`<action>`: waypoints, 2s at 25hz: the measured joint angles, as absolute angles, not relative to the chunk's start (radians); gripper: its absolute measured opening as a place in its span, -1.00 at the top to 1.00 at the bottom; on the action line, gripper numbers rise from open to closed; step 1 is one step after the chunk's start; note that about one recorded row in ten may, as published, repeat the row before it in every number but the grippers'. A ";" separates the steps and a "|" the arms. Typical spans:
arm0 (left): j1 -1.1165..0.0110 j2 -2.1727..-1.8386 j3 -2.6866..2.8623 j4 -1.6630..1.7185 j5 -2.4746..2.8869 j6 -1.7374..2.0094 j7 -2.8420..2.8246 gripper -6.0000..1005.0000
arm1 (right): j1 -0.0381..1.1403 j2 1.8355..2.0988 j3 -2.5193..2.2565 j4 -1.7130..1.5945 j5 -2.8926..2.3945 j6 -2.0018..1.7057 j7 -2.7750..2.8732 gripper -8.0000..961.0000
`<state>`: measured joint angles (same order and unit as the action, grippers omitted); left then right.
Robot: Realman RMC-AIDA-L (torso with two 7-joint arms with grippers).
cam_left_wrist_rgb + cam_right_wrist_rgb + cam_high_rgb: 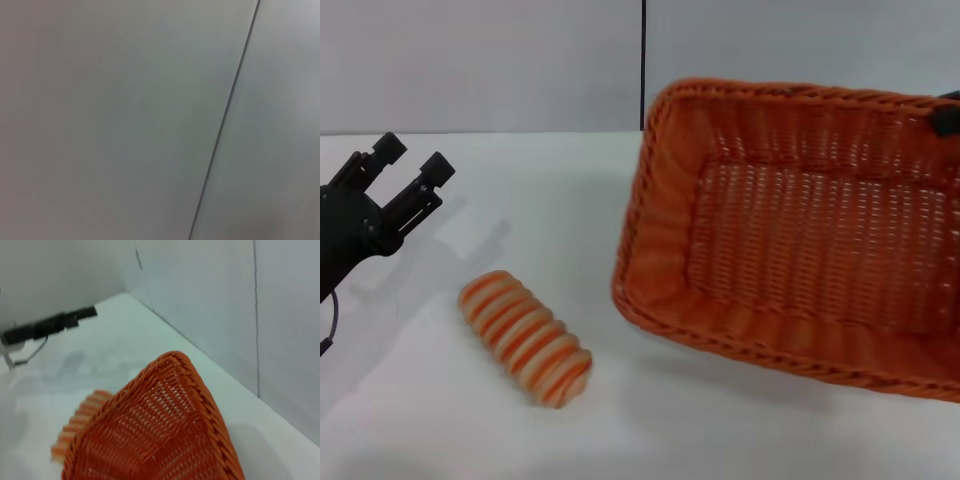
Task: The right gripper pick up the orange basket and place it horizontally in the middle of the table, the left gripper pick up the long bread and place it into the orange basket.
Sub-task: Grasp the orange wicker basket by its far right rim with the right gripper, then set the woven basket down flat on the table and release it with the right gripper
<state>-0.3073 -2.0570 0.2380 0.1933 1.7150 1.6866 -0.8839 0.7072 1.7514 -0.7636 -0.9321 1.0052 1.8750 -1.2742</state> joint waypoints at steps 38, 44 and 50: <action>-0.322 -2.061 0.250 0.176 1.715 1.679 -0.922 -0.62 | 0.823 1.950 -0.847 -0.737 0.868 1.650 -1.701 0.53; -0.319 -2.060 0.250 0.169 1.715 1.680 -0.922 -0.62 | 0.829 1.957 -0.891 -0.708 0.865 1.599 -1.711 0.48; -0.327 -2.061 0.260 0.170 1.715 1.677 -0.922 -0.62 | 0.830 1.974 -0.908 -0.708 0.862 1.568 -1.712 0.43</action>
